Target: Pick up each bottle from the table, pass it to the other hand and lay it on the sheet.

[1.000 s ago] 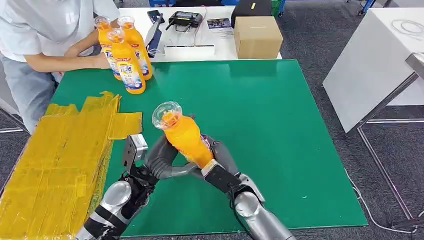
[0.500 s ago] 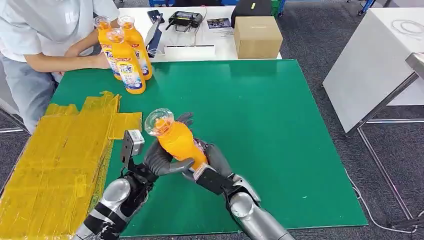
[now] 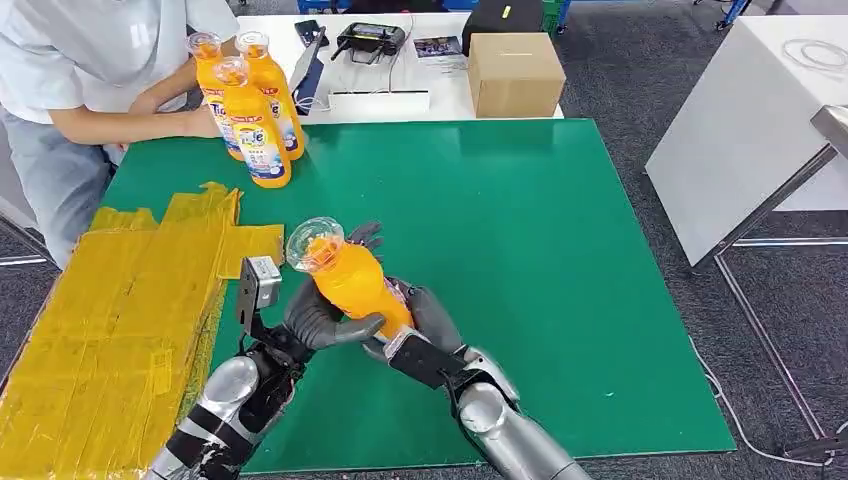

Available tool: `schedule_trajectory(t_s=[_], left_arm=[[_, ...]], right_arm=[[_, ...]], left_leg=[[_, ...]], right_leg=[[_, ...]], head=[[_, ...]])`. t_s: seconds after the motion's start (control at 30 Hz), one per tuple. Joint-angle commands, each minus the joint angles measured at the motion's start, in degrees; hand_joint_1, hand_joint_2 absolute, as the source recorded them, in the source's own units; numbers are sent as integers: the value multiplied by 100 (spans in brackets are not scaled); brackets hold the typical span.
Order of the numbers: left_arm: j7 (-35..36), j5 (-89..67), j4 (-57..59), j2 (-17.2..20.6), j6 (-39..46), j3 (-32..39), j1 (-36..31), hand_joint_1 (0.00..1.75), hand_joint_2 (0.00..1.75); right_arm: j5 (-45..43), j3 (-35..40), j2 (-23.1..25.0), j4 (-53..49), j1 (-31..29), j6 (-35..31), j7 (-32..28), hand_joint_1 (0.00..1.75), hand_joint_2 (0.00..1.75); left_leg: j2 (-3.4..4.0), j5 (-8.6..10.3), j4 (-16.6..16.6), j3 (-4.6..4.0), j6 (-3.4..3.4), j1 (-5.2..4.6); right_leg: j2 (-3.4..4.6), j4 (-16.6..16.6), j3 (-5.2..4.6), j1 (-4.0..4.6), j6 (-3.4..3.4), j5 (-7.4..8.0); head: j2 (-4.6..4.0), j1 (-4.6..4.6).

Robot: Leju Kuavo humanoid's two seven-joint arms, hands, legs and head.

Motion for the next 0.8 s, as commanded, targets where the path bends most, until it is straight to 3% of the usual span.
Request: schedule_trajectory(t_s=[0.03,0.07,0.37,0.43,0.8], left_arm=[[56,69,270,-121,101,-50,-228,87,175],[56,71,270,-121,105,-53,-224,175,175],[44,89,229,-109,175,-50,-193,175,175],[40,89,217,-106,193,-51,-192,175,175],[-66,-15,129,-83,347,-12,-179,175,175]], right_arm=[[32,288,-62,417,-193,25,71,159,175],[32,290,-62,419,-195,28,71,161,175],[1,287,-68,417,-177,16,88,164,175],[-6,279,-75,402,-172,3,85,175,175],[-22,214,-116,288,-113,-114,63,175,175]], left_leg=[[-8,-5,-3,17,-1,4],[-11,-10,-3,28,-2,6],[-9,-8,-3,22,-1,4],[-9,-8,-3,23,-1,5],[-11,-6,-2,18,-1,5]], right_leg=[[-6,-7,21,4,-3,-5],[-7,-9,34,6,-4,-9],[-6,-8,26,4,-3,-8],[-6,-9,28,5,-4,-8],[-8,-8,24,5,-3,-6]], head=[[0,0],[0,0],[0,0],[0,0],[0,0]])
